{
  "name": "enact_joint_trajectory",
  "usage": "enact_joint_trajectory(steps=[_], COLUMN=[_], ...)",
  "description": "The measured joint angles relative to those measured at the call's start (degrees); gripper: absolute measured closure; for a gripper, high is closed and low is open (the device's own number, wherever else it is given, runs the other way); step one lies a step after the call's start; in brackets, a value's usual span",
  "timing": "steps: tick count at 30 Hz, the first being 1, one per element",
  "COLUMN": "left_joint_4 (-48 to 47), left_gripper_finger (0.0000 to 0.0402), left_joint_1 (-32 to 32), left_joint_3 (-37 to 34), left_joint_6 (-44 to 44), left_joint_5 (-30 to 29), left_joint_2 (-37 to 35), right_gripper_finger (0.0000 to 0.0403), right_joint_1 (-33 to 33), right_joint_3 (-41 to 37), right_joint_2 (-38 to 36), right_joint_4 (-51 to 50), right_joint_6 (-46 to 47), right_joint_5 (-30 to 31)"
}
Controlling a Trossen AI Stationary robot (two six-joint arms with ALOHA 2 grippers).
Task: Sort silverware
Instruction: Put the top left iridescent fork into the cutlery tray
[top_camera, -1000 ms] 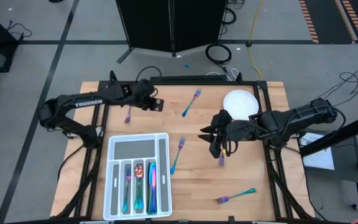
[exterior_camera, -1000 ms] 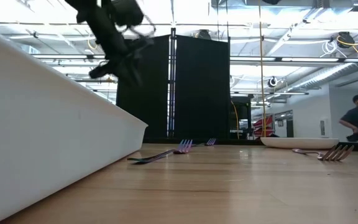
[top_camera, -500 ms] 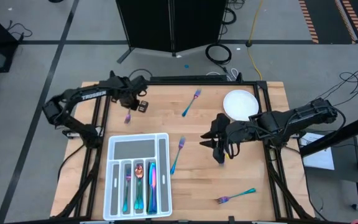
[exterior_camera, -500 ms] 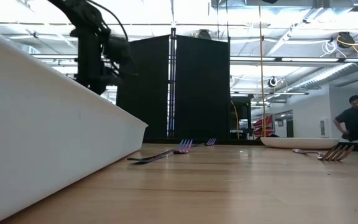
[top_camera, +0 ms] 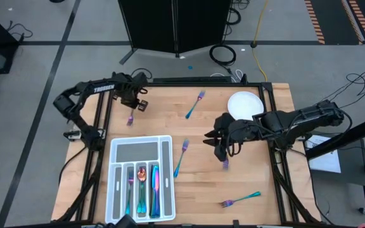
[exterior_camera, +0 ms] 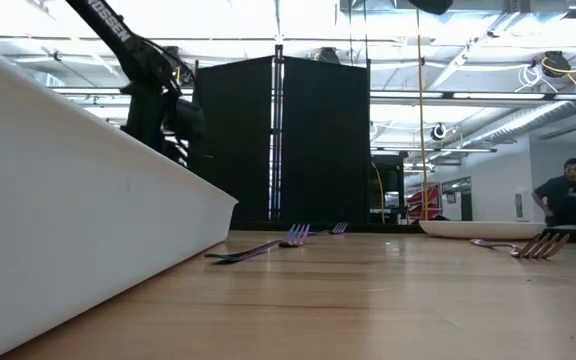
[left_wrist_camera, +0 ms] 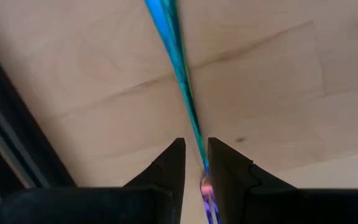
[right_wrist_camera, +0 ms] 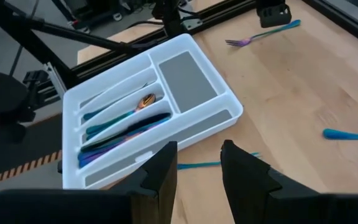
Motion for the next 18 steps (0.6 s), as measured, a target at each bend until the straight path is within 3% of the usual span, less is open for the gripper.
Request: enact_joint_trajectory(steps=[10, 18], left_joint_4=[1.7, 3.1], left_gripper_finger=[0.0333, 0.0332], left_joint_1=[1.8, 2.1], left_joint_3=[-0.3, -4.6], left_joint_6=[1.8, 1.7], left_joint_5=[2.7, 3.0], left_joint_2=[2.5, 2.7], right_gripper_finger=[0.0294, 0.0294], right_joint_1=[-1.6, -1.6], right_joint_3=[0.0, 0.0], right_joint_2=[0.0, 0.0], right_joint_4=[0.0, 0.0], right_joint_6=[0.2, 0.2], right_joint_5=[0.0, -0.1])
